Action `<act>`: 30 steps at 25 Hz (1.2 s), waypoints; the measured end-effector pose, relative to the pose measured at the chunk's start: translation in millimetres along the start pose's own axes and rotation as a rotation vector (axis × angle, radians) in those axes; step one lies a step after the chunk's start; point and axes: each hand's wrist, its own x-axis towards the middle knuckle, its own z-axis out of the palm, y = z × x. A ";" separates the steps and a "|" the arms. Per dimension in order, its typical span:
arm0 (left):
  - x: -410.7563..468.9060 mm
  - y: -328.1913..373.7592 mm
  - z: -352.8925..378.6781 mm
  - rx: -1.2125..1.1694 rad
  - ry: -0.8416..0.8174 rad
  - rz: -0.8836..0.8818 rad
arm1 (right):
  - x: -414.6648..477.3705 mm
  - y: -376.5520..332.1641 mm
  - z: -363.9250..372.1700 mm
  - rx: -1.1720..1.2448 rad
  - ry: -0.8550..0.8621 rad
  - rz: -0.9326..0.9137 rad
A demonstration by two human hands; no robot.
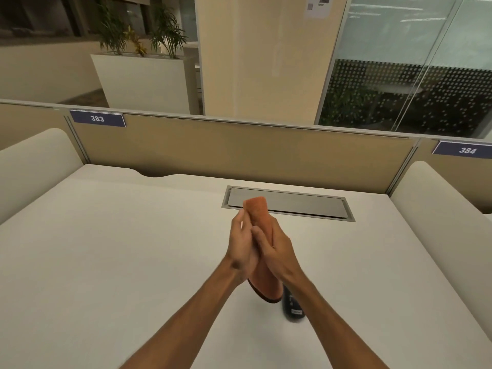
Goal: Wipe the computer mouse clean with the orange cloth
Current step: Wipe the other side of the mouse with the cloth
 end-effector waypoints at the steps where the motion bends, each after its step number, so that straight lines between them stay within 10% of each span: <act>1: 2.3 -3.0 0.2 0.161 0.003 0.041 | 1.6 0.5 -3.8 0.102 0.024 0.040; 5: 1.5 -14.1 -2.0 1.101 0.077 0.375 | 2.8 -2.9 -11.5 0.554 -0.005 0.254; 9: 9.2 -18.3 -15.6 1.095 0.113 0.541 | -1.7 -3.9 -12.7 0.727 -0.186 0.343; 15: 13.8 -29.2 -20.4 0.958 0.195 0.464 | -8.3 16.3 -21.9 0.248 -0.267 0.311; 20: 8.9 -43.1 -33.1 1.119 0.211 0.307 | -24.1 76.1 -70.4 -0.151 -0.010 0.266; 30: 1.7 -115.5 -42.1 1.569 0.132 0.007 | -63.8 147.5 -101.4 -0.646 -0.462 0.132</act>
